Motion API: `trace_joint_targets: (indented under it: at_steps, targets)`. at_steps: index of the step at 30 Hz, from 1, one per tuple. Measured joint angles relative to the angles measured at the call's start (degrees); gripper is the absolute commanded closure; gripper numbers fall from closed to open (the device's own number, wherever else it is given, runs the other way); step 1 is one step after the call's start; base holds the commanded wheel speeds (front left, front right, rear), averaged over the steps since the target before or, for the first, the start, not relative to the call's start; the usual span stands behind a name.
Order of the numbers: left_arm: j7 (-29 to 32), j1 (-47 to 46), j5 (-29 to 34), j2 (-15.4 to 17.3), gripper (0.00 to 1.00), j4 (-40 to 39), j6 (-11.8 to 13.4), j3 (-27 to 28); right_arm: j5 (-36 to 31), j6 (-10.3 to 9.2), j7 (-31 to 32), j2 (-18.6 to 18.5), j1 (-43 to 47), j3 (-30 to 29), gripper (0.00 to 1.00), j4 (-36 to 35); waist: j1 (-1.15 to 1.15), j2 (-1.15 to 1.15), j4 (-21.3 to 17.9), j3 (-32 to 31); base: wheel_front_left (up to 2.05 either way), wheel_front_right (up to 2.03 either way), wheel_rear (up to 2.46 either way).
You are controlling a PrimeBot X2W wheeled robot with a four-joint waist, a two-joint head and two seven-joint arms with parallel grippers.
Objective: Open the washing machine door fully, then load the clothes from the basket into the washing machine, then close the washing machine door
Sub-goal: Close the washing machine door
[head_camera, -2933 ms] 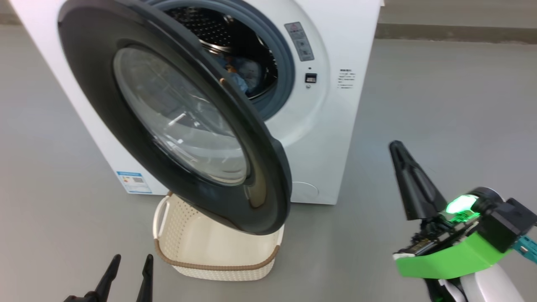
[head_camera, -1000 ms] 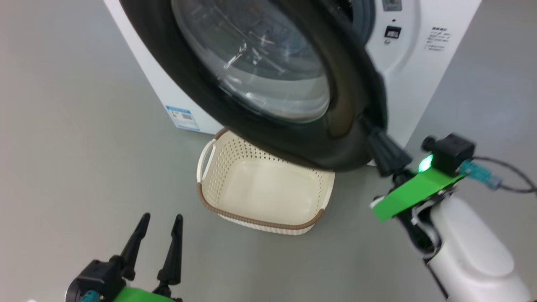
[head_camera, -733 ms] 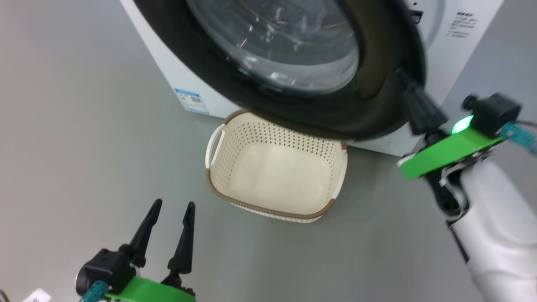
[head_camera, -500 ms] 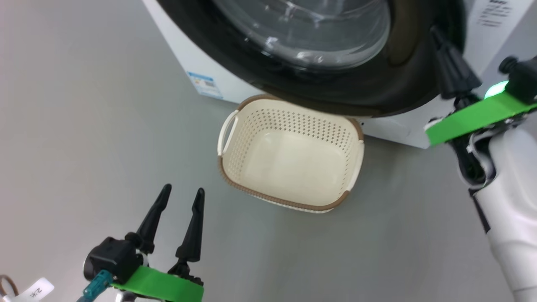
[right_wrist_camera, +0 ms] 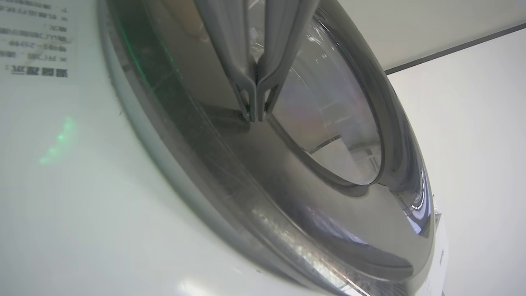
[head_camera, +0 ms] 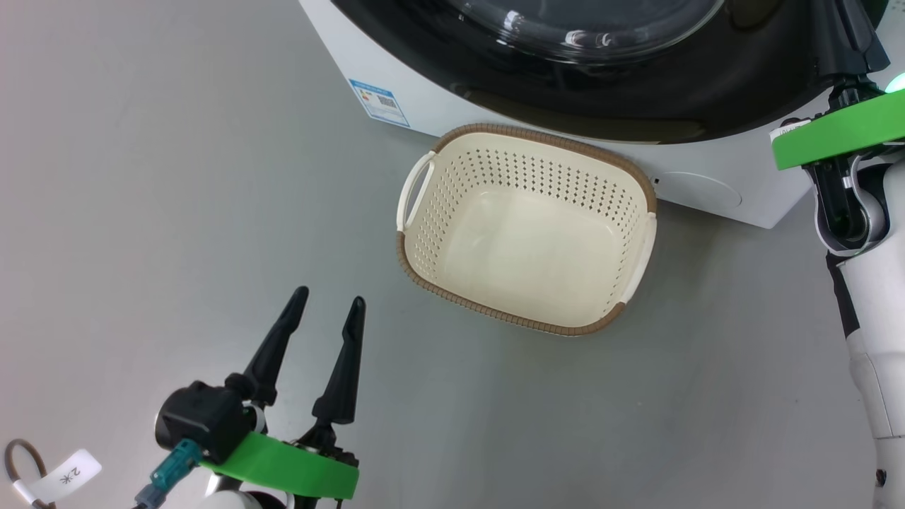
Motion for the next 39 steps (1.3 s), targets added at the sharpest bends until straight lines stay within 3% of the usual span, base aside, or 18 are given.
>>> trace_joint_targets:
  at_steps: [7,11,12,13,14,26,39]
  targets:
    - [0.0,-0.25,0.0,-0.08,0.0,0.35,0.27,0.11,-0.18,0.15,0.0,-0.97,0.25,1.93,1.0,-0.82,0.0,0.0,-0.11,-0.19,0.0,0.0,0.0]
    - [0.0,-0.2,0.08,-0.08,0.0,1.47,0.27,1.1,0.04,0.14,0.0,-1.57,3.34,4.56,0.67,-1.96,0.0,0.0,-0.78,-1.46,0.0,0.0,0.0]
    - [0.0,-0.19,0.09,-0.09,0.0,1.85,0.26,1.54,0.07,0.14,0.0,-1.56,4.77,5.21,0.52,-2.1,-0.01,0.0,-1.04,-1.79,0.0,0.0,0.0]
    - [0.0,-0.18,0.1,-0.09,0.0,2.18,0.26,1.93,0.09,0.14,0.0,-1.55,6.3,5.79,0.18,-2.29,-0.01,0.0,-1.34,-2.11,0.0,0.0,0.0]
    - [-0.01,-0.17,0.19,-0.09,0.0,2.54,0.26,2.25,0.1,0.14,0.0,-1.58,7.77,6.43,0.0,-2.3,-0.01,0.0,-1.68,-2.43,0.0,0.0,0.0]
    - [-0.01,1.03,2.72,-0.11,0.0,9.09,-0.09,6.69,1.26,0.13,0.01,-1.36,21.73,8.21,0.0,-4.64,-0.01,0.0,-6.98,-6.55,0.0,0.0,0.0]
    - [0.0,3.97,4.61,-0.02,0.0,12.38,-0.1,8.93,1.15,0.13,0.01,-0.2,33.84,4.43,0.0,-7.33,-0.01,0.0,-14.16,-11.92,0.0,0.0,0.0]
